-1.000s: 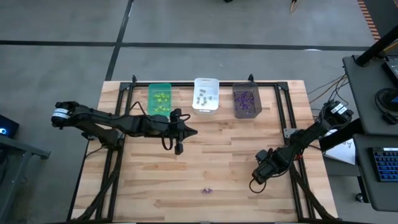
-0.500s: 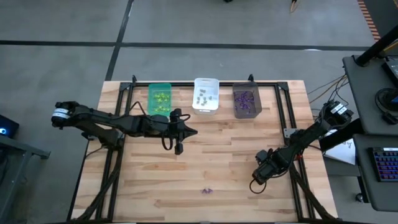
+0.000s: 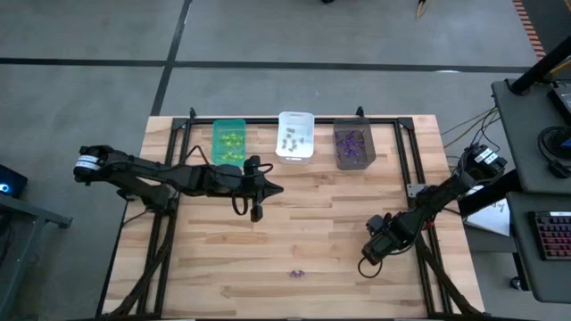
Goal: Sort Halloween decoration
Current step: Put the green spider toy into the blue bin
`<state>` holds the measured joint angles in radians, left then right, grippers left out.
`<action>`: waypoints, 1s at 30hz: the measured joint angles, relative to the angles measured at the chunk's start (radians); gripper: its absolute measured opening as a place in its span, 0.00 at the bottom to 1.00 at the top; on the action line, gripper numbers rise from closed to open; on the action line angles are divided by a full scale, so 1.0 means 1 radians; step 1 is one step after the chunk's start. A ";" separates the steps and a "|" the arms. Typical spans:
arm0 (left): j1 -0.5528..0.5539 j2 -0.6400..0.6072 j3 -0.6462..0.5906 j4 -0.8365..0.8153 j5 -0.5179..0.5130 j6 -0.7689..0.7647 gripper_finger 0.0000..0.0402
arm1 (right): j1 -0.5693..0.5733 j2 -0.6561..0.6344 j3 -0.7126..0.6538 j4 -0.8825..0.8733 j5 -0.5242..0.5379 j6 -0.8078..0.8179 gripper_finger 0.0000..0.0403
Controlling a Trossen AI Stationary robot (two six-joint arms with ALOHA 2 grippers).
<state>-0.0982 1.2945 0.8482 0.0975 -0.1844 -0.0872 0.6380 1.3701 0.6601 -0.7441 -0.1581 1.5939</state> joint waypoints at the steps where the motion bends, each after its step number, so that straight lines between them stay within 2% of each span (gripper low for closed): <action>1: 0.000 0.000 0.000 0.000 0.000 0.000 0.00 | 0.000 0.000 0.000 0.000 0.000 0.000 0.37; 4: 0.000 0.000 0.000 0.000 0.000 0.000 0.00 | 0.000 0.000 0.000 0.001 0.001 -0.006 0.33; 10: 0.000 0.000 0.000 0.000 0.000 0.000 0.00 | -0.001 0.000 0.000 0.008 0.002 -0.016 0.14; 14: 0.000 0.000 0.000 0.000 0.000 0.000 0.00 | -0.001 0.000 0.000 0.014 0.003 -0.023 0.04; 21: -0.002 0.000 0.000 0.041 0.008 0.001 0.00 | -0.001 0.000 0.015 0.004 0.005 -0.048 0.02; 30: -0.019 -0.015 0.014 0.107 0.018 0.053 0.00 | -0.002 0.000 0.099 -0.183 0.016 -0.068 0.02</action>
<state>-0.1174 1.2797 0.8622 0.2047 -0.1665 -0.0346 0.6365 1.3701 0.7590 -0.9268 -0.1418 1.5261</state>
